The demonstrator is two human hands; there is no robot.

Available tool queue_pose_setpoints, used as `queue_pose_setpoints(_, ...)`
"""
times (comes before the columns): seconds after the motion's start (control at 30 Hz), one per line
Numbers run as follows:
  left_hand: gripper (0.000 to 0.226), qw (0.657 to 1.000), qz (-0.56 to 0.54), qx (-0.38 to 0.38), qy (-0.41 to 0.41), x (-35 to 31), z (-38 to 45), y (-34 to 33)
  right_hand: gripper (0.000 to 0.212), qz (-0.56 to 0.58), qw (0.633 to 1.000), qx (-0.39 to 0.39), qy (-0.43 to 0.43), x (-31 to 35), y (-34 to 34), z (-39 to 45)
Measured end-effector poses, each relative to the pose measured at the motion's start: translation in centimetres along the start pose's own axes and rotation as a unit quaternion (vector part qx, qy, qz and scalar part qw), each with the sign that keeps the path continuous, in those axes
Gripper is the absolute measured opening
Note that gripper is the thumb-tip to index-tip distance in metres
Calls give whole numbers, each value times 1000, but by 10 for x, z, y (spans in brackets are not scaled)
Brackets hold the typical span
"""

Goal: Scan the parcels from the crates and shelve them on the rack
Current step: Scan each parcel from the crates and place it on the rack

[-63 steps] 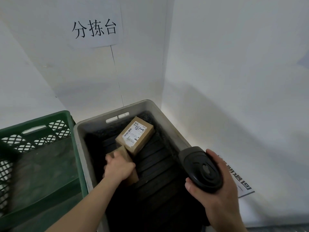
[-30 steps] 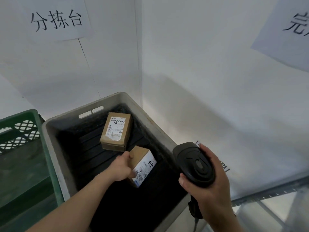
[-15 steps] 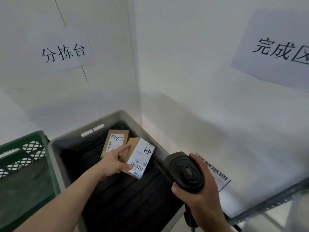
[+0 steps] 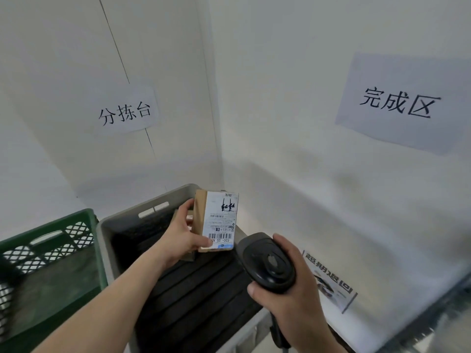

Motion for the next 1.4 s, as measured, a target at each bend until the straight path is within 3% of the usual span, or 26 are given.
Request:
queue_pose_setpoints(0.23,130,999,22,-25,-24,1,-42,-10,85,-15,1000,1,3,18,7,-25)
queue_pose_setpoints(0.9,122,992,-41,84,-83,45,-98,32,84,-41,996,-74,19,74,-62,-135)
queue_pose_setpoints(1.1,121,989,-39,115,-90,56,-112,24,78,-48,992,-114,23,91,-66,-168)
queue_pose_setpoints(1.4,133,977,-51,176,-110,46,-145,-4,91,-59,987,-147,26,106,-48,-210)
Point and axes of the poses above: each hand's wrist, its own z-axis towards the middle knuckle, its own y-axis out of the back of the hand, x = y × z, the point moved 1 cm from there along z, towards the middle knuckle, and after that the axes turned 9 degrees about y, right-handed, at the moved point
